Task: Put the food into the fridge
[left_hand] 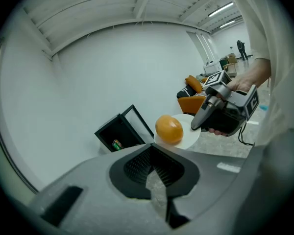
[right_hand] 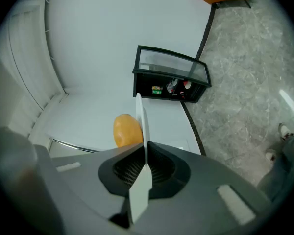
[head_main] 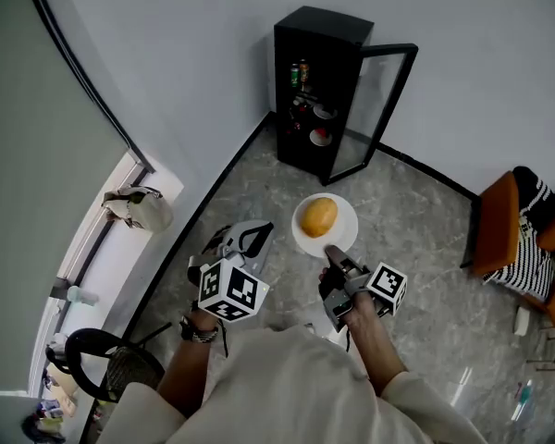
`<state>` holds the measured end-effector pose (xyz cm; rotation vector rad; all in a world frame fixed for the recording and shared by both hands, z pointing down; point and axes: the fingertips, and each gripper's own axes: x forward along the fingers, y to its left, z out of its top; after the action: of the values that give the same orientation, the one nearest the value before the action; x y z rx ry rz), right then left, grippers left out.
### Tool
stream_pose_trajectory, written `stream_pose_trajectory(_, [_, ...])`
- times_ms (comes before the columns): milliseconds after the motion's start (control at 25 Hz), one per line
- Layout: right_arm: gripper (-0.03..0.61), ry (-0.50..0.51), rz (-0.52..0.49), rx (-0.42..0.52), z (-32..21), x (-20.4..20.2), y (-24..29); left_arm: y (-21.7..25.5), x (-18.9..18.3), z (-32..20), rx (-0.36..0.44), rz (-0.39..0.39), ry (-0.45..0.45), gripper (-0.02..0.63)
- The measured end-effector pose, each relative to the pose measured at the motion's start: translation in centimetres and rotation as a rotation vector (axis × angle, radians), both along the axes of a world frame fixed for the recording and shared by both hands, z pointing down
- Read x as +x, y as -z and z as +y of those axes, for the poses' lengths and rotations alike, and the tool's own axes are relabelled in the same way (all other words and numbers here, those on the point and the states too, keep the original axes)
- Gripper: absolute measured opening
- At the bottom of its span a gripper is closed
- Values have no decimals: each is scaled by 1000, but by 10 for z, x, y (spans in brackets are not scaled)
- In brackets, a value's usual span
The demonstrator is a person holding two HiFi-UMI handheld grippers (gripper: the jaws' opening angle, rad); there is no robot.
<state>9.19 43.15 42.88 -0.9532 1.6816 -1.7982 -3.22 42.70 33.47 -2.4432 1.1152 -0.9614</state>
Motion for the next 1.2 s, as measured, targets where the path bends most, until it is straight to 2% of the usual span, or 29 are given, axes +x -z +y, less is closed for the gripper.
stream_pose_trajectory(720, [14,75,-23,-9,-29,41,-3,-6,44,-19,-61,72,90,5])
stream_pose_trajectory(960, [14,72,-28,-22,-61,53,-5,-6,57,-51,-71,100,102,5])
stream_pose_trajectory(1200, [14,55,-36,-28,-111,50,-14,-11,56,-109,-63,102,79,5])
